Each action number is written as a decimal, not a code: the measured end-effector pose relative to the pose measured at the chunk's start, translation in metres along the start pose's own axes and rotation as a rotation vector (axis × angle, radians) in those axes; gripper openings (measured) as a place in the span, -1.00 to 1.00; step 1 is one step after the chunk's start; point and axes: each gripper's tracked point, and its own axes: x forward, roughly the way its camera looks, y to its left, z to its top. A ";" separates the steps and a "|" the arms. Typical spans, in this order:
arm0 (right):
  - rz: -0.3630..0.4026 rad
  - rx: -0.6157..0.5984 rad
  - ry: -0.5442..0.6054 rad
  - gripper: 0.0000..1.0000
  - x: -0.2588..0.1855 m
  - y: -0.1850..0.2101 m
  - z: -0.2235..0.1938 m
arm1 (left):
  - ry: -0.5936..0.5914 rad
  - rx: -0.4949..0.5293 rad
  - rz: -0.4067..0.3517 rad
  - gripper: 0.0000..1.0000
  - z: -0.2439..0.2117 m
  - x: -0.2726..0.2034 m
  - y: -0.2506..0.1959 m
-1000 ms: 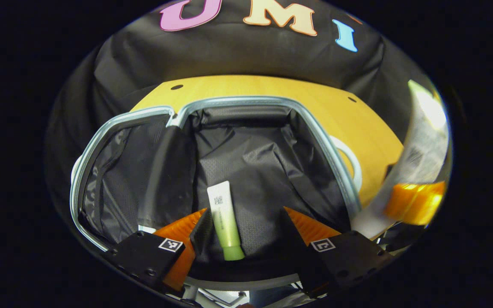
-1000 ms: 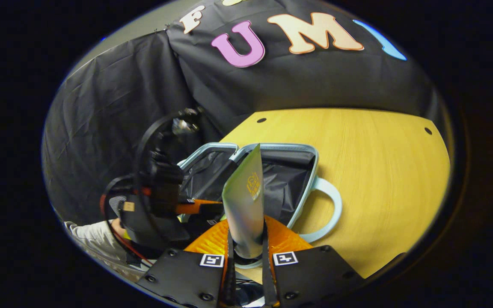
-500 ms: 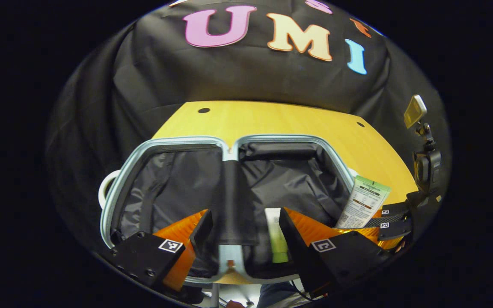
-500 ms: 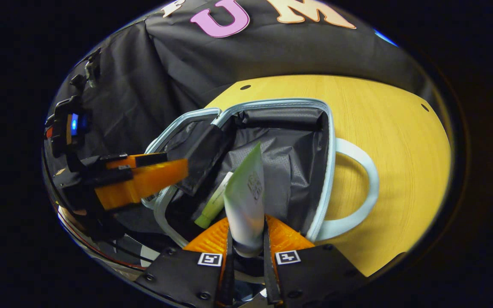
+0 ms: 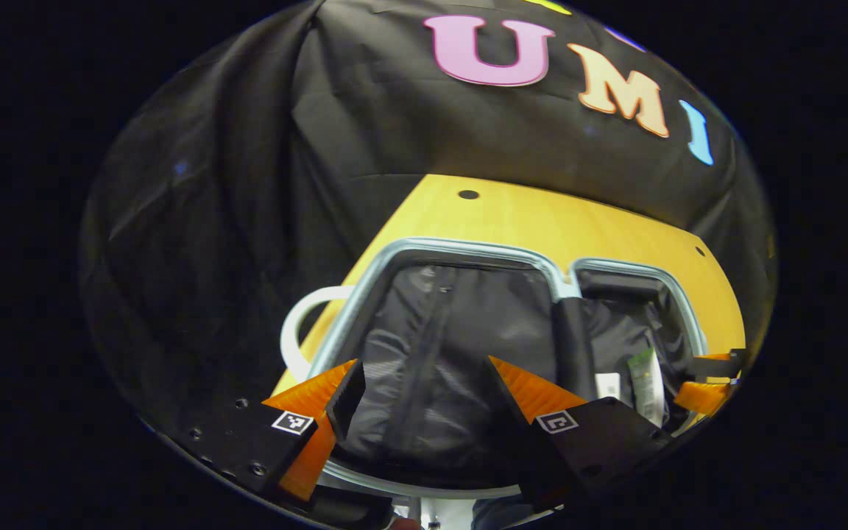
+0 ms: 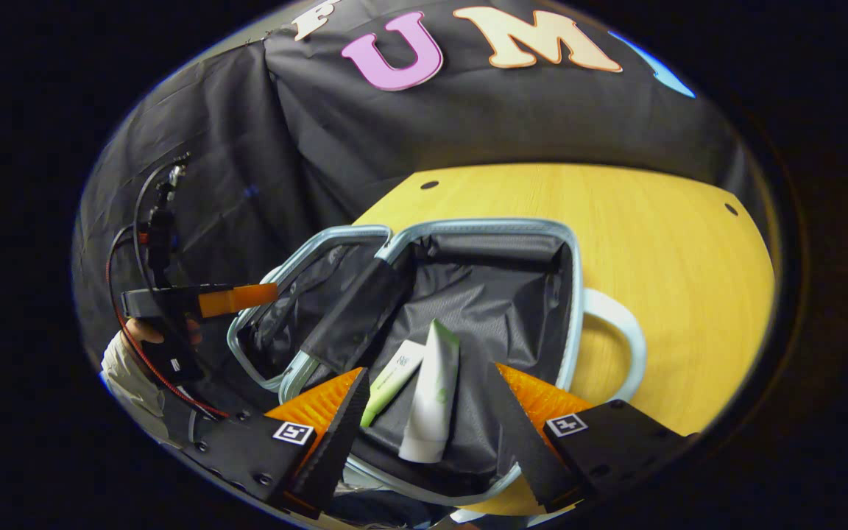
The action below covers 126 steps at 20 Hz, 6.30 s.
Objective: First open the suitcase, pack the skin care products into it, and then close the suitcase.
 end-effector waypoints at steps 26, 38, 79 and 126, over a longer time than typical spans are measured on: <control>-0.346 0.007 -0.210 0.97 -0.092 -0.139 0.065 | 0.197 -0.195 0.004 0.04 0.003 0.093 0.124; -0.316 -0.049 -0.318 0.97 -0.114 -0.145 0.091 | 0.132 -0.080 0.028 -1.00 0.048 0.047 0.110; -0.198 -0.124 -0.451 0.96 -0.225 -0.278 0.124 | -0.165 0.135 -0.432 -1.00 0.112 -0.141 -0.316; -0.449 -0.204 -1.020 0.94 -0.442 -0.213 0.260 | -0.714 0.163 -0.354 0.91 0.178 -0.251 -0.448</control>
